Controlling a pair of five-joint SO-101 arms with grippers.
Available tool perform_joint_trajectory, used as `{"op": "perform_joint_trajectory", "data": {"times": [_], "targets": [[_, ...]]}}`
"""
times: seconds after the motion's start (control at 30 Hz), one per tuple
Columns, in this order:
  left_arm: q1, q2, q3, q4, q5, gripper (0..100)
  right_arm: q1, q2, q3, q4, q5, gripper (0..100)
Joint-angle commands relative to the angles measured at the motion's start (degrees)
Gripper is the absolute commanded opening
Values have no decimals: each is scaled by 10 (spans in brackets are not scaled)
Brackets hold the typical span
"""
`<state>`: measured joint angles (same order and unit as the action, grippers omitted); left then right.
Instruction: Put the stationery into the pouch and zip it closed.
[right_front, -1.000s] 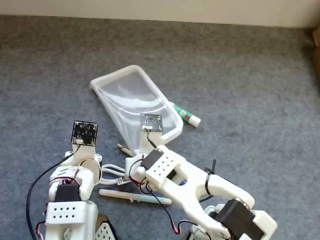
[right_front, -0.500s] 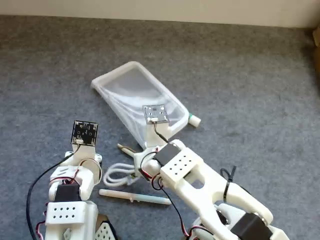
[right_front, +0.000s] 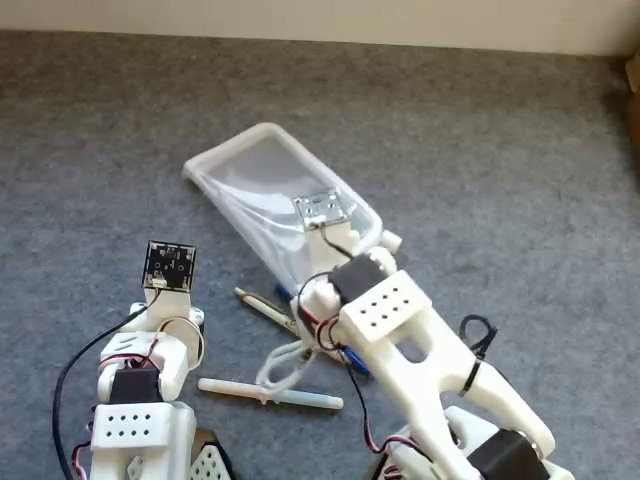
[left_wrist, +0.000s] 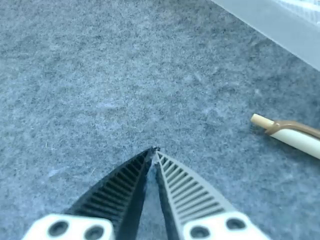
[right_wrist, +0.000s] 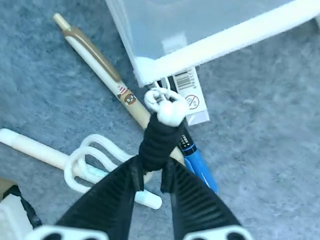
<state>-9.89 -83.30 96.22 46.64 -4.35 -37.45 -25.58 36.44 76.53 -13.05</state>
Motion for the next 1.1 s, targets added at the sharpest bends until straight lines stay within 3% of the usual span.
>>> {"op": "perform_joint_trajectory", "data": {"times": [0.0,0.3,0.5,0.73,1.07], "targets": [[5,-7,15,3,4,7,22,-26,-44,22,56,5],[5,-7,15,3,4,7,23,-25,-42,23,130,5],[5,-7,15,3,4,7,23,-25,-41,24,138,15],[5,-7,15,3,4,7,23,-25,-42,25,135,134],[5,-7,15,3,4,7,22,-22,-36,-34,28,134]]}}
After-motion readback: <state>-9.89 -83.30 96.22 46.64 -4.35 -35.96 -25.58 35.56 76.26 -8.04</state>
